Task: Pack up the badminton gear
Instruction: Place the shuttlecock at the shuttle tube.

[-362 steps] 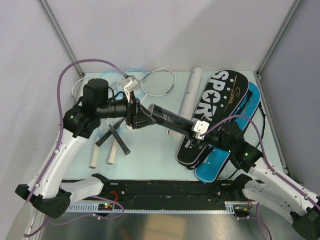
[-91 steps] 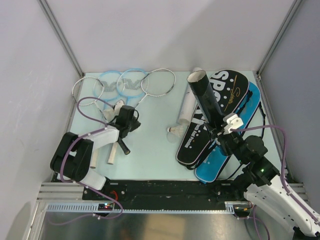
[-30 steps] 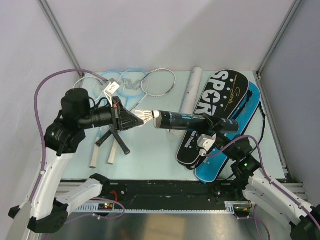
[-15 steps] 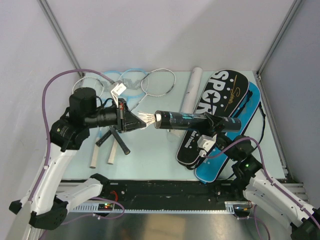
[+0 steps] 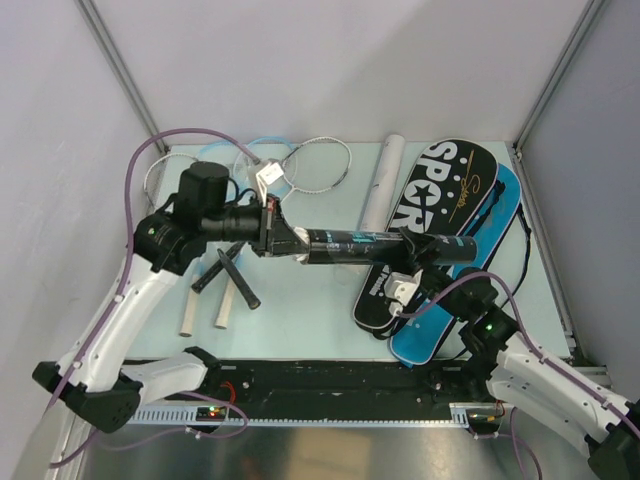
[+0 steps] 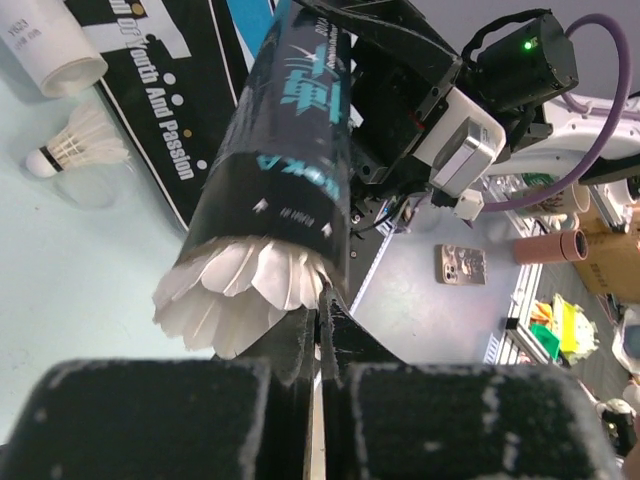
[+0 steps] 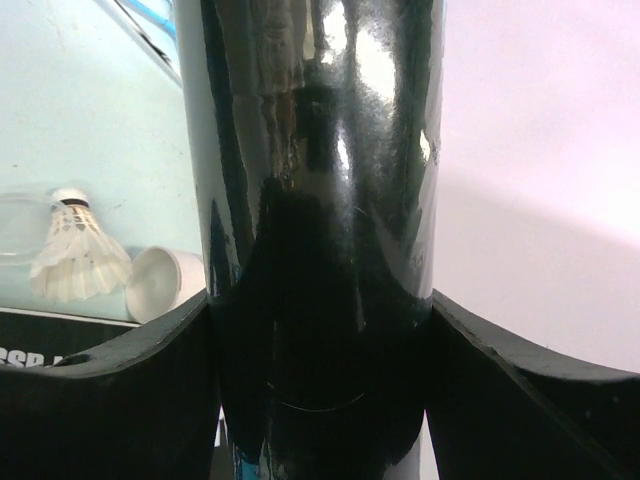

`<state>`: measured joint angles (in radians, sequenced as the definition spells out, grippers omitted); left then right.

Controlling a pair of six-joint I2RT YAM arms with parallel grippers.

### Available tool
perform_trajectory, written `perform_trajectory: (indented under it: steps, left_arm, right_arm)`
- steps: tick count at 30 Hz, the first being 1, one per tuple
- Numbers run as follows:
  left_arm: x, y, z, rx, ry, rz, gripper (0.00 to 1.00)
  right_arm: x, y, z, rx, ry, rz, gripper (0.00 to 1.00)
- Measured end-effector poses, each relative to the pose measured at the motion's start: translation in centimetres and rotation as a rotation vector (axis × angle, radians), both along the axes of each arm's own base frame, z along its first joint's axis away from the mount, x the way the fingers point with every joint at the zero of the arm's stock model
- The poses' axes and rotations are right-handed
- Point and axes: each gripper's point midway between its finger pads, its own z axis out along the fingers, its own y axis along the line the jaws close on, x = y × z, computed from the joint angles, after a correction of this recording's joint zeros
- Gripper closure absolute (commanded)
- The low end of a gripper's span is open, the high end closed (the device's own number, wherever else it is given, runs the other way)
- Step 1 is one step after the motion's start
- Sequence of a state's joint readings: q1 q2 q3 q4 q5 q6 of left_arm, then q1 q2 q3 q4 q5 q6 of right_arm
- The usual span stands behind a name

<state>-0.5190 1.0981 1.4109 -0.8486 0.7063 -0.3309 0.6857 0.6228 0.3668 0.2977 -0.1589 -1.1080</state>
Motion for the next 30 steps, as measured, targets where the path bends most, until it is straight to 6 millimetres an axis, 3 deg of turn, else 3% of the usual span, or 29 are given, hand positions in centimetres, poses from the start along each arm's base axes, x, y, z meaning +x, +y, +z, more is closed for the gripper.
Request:
perform_trajectory:
  steps: [6,11,17,25,30]
  left_arm:
    - [0.2,-1.6,-1.7,0.048,0.059,-0.039,0.87]
    - [-0.1,-1.8,-1.9,0.06,0.058,-0.042,0.56]
    - [0.0,-1.0,-1.0,0.062,0.002,0.006,0.3]
    - [1.0,0.7,2.8,0.035,-0.13,0.121,0.24]
    - [3.0,3.0,4.5,0.044,-0.199,0.278,0.23]
  right_arm:
    - [0.6,0.6,-1.1,-0.009,0.038,-0.012,0.67]
    - [0.8,0.9,-1.3,0.007,0.056,-0.012,0.66]
    - [0.6,1.2,-0.5,0.051,0.053,0.007,0.66]
    - [0.6,0.5,-0.2,0.094,0.08,-0.013,0.66]
    - [0.5,0.7,-0.7,0.116,0.122,-0.012,0.66]
